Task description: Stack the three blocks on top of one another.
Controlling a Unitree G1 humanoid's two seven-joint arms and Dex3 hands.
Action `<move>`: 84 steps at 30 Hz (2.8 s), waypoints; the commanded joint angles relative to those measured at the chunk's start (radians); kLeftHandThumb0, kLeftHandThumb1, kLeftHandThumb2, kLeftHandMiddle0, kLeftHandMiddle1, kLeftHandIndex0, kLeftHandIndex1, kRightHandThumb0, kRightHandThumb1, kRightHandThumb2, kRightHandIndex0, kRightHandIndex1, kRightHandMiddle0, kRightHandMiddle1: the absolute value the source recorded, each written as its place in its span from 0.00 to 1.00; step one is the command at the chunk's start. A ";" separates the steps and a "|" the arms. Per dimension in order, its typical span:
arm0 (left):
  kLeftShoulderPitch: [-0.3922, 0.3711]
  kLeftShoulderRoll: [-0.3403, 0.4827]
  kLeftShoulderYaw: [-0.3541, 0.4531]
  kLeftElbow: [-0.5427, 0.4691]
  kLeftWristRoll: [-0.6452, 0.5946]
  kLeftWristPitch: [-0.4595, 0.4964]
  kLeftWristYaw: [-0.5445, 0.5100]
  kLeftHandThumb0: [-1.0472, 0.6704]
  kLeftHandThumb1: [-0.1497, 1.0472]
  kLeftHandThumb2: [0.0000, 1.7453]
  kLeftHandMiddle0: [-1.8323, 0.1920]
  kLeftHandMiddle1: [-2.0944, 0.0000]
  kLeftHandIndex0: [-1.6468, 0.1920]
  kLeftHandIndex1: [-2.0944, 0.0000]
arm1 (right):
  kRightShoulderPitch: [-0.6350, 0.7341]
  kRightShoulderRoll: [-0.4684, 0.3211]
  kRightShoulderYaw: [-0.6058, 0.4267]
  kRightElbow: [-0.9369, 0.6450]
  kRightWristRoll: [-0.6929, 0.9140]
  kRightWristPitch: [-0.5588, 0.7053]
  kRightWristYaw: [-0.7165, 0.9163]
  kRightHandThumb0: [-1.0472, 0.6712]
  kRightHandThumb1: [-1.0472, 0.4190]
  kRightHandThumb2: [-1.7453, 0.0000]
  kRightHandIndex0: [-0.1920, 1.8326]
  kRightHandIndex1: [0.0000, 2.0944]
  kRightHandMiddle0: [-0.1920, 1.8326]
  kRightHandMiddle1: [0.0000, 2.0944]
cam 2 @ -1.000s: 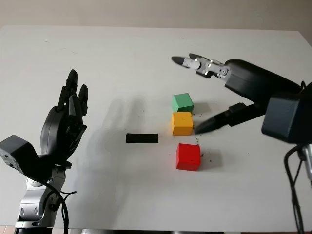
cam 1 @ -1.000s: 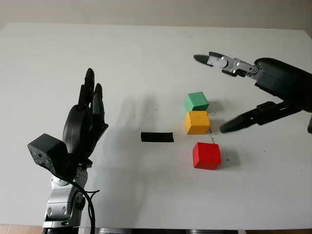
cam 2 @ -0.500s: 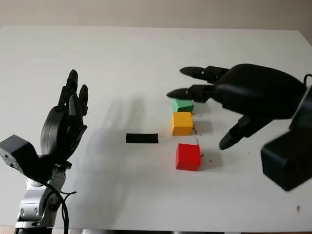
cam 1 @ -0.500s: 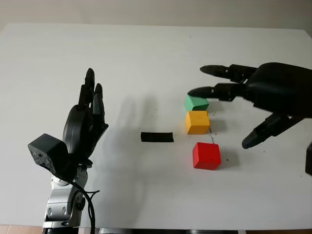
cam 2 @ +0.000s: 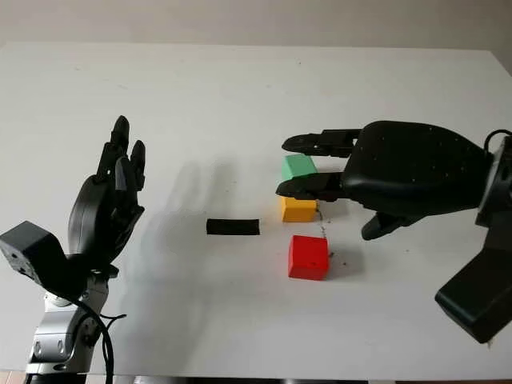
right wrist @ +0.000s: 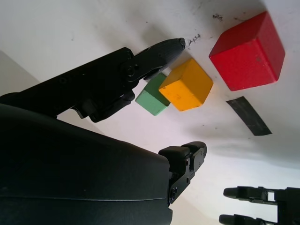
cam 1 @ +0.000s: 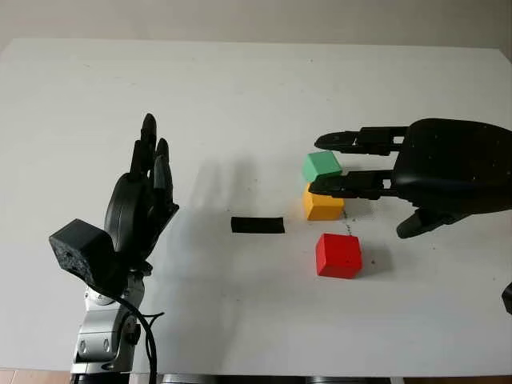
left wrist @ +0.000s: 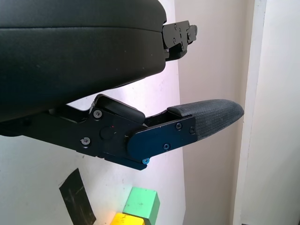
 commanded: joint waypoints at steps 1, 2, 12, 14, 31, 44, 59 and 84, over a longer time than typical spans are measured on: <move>-0.009 -0.001 0.000 0.003 -0.005 -0.002 -0.004 0.16 1.00 0.41 0.98 0.97 0.98 0.97 | -0.001 -0.010 0.008 0.016 -0.001 -0.033 -0.025 0.37 0.14 0.97 0.16 0.03 0.28 0.04; -0.009 -0.001 0.000 0.002 -0.005 -0.001 -0.004 0.16 1.00 0.41 0.98 0.97 0.98 0.97 | 0.004 -0.005 0.011 0.028 -0.003 -0.049 -0.038 0.39 0.14 0.97 0.16 0.03 0.29 0.04; -0.003 -0.001 0.001 -0.001 -0.006 -0.001 -0.003 0.16 1.00 0.41 0.98 0.97 0.98 0.97 | 0.034 0.031 0.053 0.098 -0.041 -0.147 -0.141 0.46 0.14 0.97 0.16 0.03 0.33 0.05; -0.002 -0.002 0.000 0.000 -0.002 -0.002 0.002 0.16 1.00 0.40 0.97 0.97 0.97 0.97 | 0.036 0.027 0.064 0.099 -0.044 -0.148 -0.142 0.47 0.14 0.97 0.16 0.03 0.33 0.04; 0.005 0.005 0.002 -0.010 -0.013 0.007 -0.009 0.16 1.00 0.40 0.98 0.98 0.98 0.98 | 0.080 0.046 0.098 0.118 -0.093 -0.163 -0.197 0.39 0.17 0.97 0.16 0.02 0.34 0.04; 0.013 -0.001 0.000 -0.016 -0.007 0.007 -0.005 0.16 1.00 0.40 0.98 0.97 0.98 0.98 | 0.061 0.067 0.147 0.143 -0.096 -0.166 -0.197 0.40 0.18 0.97 0.15 0.02 0.35 0.03; 0.015 0.001 -0.001 -0.019 -0.010 0.013 -0.010 0.16 1.00 0.40 0.98 0.98 0.99 0.98 | 0.020 0.105 0.159 0.176 -0.135 -0.209 -0.245 0.37 0.17 0.97 0.16 0.03 0.45 0.07; 0.017 0.000 -0.002 -0.024 -0.005 0.024 -0.005 0.16 1.00 0.40 0.98 0.97 0.99 0.97 | -0.032 0.137 0.159 0.235 -0.149 -0.269 -0.328 0.36 0.18 0.97 0.26 0.04 0.65 0.12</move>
